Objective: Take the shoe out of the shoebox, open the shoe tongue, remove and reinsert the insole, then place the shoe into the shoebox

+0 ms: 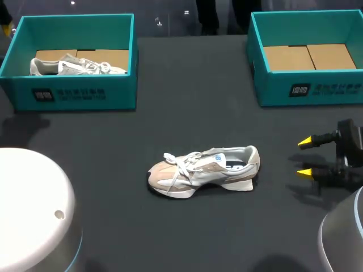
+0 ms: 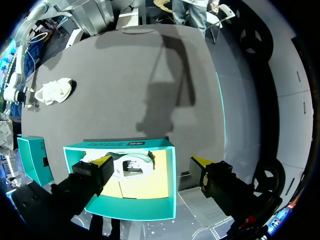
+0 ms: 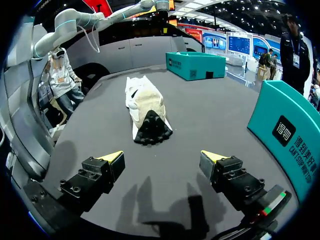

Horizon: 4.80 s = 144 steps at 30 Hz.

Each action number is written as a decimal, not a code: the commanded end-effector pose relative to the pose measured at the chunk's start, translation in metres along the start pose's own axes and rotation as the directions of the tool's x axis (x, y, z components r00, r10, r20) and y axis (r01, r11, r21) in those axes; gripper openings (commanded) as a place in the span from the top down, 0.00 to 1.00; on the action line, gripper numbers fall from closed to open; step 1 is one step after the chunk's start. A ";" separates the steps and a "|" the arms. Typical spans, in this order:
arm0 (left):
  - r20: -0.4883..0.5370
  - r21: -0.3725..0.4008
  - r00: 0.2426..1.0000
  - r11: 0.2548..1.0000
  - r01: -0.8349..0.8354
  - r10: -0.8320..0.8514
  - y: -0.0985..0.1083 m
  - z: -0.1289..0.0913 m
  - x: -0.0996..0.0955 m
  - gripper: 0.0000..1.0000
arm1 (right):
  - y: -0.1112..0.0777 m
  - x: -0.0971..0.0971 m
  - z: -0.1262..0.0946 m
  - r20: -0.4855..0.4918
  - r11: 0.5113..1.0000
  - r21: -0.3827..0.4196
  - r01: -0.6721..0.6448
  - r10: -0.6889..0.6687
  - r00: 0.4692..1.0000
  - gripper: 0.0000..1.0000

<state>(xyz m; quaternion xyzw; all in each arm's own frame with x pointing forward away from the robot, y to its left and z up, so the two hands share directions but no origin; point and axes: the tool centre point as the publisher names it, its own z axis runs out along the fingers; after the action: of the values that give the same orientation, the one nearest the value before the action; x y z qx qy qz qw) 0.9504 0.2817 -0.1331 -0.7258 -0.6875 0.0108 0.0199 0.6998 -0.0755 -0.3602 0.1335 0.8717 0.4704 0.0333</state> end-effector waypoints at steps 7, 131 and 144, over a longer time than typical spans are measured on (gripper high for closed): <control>-0.002 -0.001 1.000 1.000 -0.001 0.001 -0.001 0.000 0.000 0.00 | -0.010 -0.007 0.011 -0.019 0.992 -0.126 -0.015 0.012 1.000 0.00; -0.002 -0.001 1.000 1.000 -0.001 0.001 -0.001 0.000 0.000 0.00 | 0.037 0.028 0.153 -0.133 0.985 -0.154 0.073 -0.094 0.987 1.00; -0.002 -0.001 1.000 1.000 -0.001 0.001 -0.001 0.000 0.000 0.00 | 0.037 0.028 0.153 -0.133 0.985 -0.154 0.073 -0.094 0.987 1.00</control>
<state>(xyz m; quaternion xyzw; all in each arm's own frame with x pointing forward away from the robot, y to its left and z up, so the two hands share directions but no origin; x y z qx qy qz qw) 0.9504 0.2817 -0.1331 -0.7258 -0.6875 0.0109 0.0199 0.7089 0.0741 -0.4118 0.0596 0.8386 0.5415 0.0001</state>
